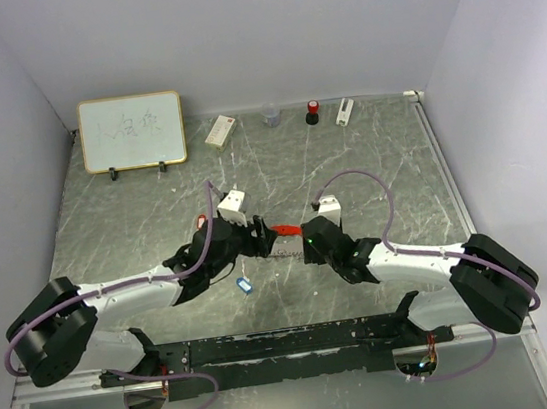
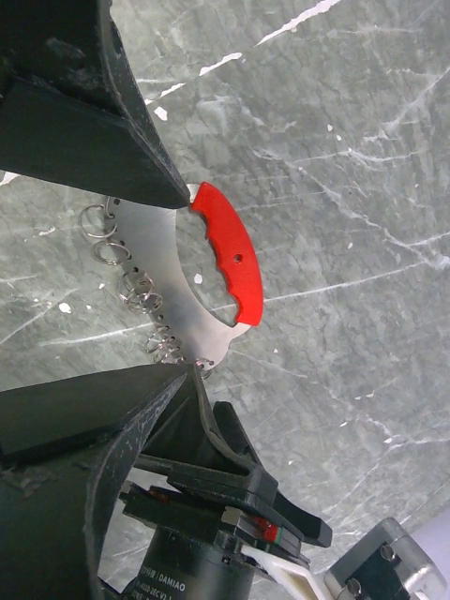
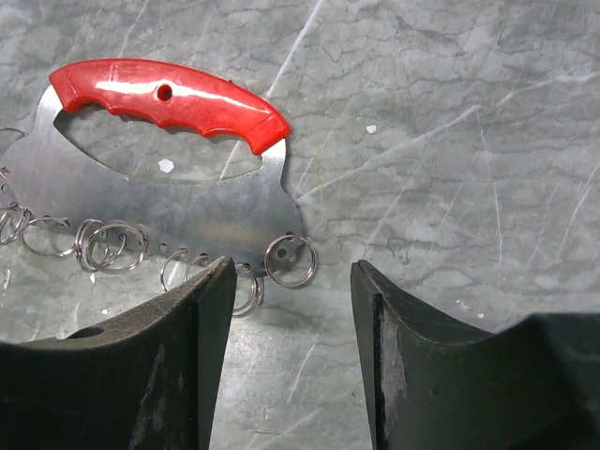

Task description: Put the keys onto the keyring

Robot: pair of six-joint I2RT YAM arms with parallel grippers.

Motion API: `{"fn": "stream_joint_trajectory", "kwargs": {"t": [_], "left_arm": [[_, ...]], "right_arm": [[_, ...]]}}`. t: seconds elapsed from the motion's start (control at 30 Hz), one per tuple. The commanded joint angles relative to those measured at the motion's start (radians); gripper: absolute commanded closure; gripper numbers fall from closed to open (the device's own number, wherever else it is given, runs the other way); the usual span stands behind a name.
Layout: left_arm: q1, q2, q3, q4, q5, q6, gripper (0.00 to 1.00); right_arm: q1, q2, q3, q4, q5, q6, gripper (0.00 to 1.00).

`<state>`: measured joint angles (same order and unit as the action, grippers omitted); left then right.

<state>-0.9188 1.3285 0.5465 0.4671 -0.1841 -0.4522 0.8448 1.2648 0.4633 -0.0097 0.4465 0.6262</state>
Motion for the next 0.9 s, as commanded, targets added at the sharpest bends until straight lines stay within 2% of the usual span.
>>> {"fn": "stream_joint_trajectory", "kwargs": {"t": [0.0,0.87], "left_arm": [[-0.018,0.003,0.041,0.038,-0.040,0.012,0.22],[-0.028,-0.022,0.030,0.030,-0.057,0.017,0.22]], "right_arm": [[-0.007,0.002,-0.019,0.012,0.022,0.019,0.47],[-0.008,-0.026,-0.006,-0.009,-0.001,0.008,0.47]]}}
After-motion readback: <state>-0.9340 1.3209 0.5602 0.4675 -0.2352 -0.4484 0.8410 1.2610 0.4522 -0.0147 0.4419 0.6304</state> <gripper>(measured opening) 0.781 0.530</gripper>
